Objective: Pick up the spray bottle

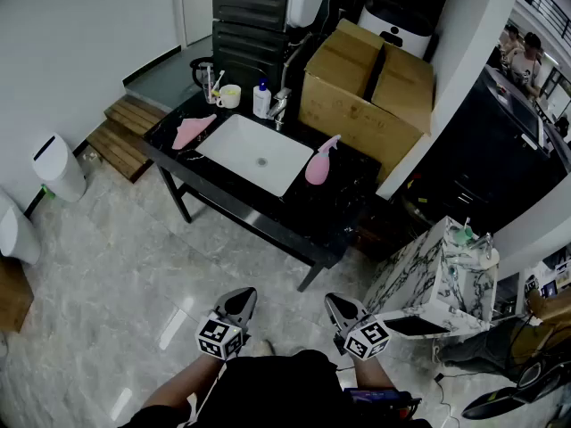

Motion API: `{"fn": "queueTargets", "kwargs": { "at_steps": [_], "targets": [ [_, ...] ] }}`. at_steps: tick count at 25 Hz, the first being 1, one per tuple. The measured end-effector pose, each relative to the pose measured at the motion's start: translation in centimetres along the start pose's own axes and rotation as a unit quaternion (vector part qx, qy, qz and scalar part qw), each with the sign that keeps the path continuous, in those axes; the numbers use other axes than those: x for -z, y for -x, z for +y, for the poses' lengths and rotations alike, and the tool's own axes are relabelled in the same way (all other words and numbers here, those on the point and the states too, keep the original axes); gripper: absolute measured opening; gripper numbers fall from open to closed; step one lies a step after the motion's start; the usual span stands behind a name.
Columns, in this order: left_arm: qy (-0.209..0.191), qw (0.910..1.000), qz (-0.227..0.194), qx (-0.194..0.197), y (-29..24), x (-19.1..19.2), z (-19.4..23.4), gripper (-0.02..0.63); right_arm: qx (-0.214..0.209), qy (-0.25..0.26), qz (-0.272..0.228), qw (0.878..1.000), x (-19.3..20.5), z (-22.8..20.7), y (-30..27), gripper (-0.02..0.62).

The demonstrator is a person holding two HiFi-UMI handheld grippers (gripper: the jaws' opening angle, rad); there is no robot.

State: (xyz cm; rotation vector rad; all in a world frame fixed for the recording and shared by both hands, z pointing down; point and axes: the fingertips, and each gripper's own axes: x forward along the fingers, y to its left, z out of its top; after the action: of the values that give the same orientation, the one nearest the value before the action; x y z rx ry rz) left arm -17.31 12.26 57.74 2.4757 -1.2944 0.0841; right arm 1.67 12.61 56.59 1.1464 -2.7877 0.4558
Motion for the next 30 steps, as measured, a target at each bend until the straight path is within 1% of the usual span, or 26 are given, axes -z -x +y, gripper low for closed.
{"fn": "queueTargets", "kwargs": {
  "at_steps": [6, 11, 16, 23, 30],
  "targets": [
    [-0.002, 1.0000, -0.006, 0.004, -0.9, -0.6, -1.6, 0.008, 0.010, 0.004, -0.011, 1.000, -0.9, -1.0, 1.6, 0.026],
    [-0.005, 0.9998, -0.007, 0.016, -2.4, -1.1, -3.8, 0.008, 0.031, 0.003, -0.017, 0.999, -1.0, -2.5, 3.6, 0.026],
    [-0.010, 0.9996, -0.005, 0.025, -2.8, -1.0, -4.9, 0.008, 0.039, -0.003, -0.030, 0.999, -1.0, -3.0, 4.7, 0.026],
    [-0.013, 0.9997, -0.002, 0.021, -2.0, -0.9, -4.9, 0.008, 0.045, -0.008, -0.036, 0.998, -0.9, -2.5, 5.0, 0.026],
    [-0.016, 0.9997, 0.002, 0.016, -0.4, -0.3, -3.3, 0.008, 0.048, -0.007, -0.035, 0.998, -0.6, -1.7, 4.1, 0.026]
  ]
}}
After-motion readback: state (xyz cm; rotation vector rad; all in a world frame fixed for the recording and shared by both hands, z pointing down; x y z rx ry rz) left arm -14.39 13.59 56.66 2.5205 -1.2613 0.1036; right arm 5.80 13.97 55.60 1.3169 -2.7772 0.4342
